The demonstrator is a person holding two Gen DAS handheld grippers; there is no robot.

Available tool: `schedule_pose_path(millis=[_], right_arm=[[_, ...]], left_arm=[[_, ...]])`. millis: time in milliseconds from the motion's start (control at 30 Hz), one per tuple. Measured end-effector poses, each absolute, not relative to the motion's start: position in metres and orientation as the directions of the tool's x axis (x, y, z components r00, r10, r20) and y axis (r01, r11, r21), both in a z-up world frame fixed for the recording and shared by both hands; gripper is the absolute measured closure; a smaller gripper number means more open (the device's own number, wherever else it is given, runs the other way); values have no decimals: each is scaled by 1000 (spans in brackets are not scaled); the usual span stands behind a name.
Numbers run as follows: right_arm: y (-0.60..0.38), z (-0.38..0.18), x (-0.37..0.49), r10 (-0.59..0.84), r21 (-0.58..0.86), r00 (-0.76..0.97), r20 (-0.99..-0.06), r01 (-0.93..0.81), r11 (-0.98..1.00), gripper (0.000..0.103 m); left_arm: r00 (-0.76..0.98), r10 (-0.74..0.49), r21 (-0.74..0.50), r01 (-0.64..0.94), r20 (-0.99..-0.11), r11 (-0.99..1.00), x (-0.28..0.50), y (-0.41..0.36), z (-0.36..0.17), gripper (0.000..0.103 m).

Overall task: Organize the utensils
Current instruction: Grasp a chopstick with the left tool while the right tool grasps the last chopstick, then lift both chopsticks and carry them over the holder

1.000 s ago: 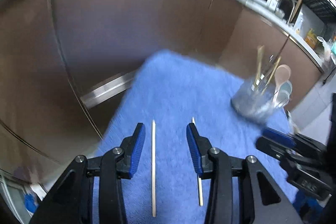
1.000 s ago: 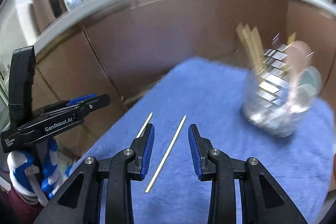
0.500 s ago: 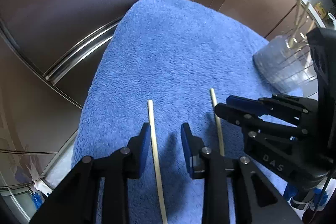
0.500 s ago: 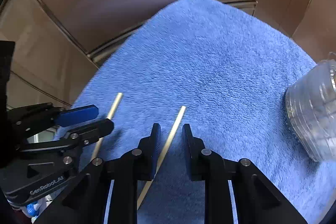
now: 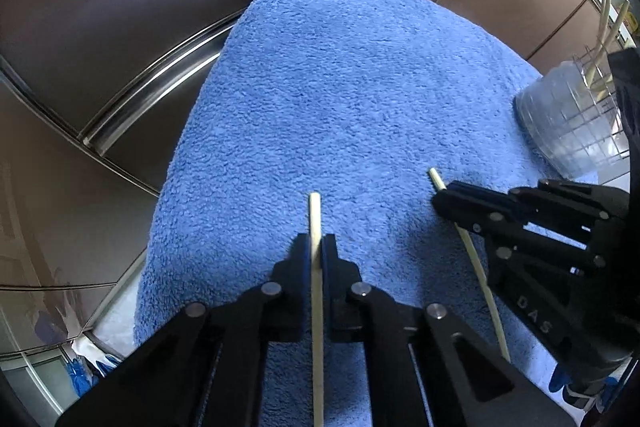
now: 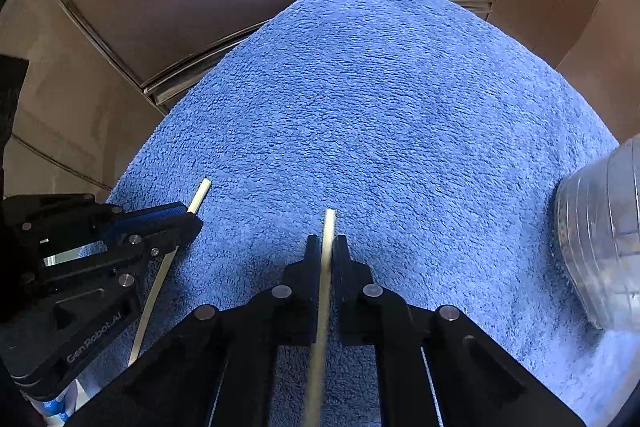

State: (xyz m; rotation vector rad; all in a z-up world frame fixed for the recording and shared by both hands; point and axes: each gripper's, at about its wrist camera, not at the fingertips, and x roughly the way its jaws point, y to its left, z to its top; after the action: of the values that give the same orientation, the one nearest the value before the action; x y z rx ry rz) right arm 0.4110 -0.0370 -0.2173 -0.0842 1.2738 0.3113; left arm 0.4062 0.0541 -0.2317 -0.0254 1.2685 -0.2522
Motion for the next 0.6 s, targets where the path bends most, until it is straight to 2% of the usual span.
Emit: schedule_pose_path(millis=[167, 333, 600], right_arm=[[-49, -204, 391, 220, 141, 286, -933, -273, 951, 97], [-69, -166, 356, 288, 175, 378, -880, -305, 936, 97], [-115, -102, 283, 384, 225, 591, -709, -327, 918, 97]], left_arm=[[332, -231, -189, 154, -915, 970, 393, 61, -222, 98], [463, -237, -177, 169, -854, 970, 365, 59, -185, 98], [611, -271, -188, 198, -744, 962, 310, 52, -130, 98]])
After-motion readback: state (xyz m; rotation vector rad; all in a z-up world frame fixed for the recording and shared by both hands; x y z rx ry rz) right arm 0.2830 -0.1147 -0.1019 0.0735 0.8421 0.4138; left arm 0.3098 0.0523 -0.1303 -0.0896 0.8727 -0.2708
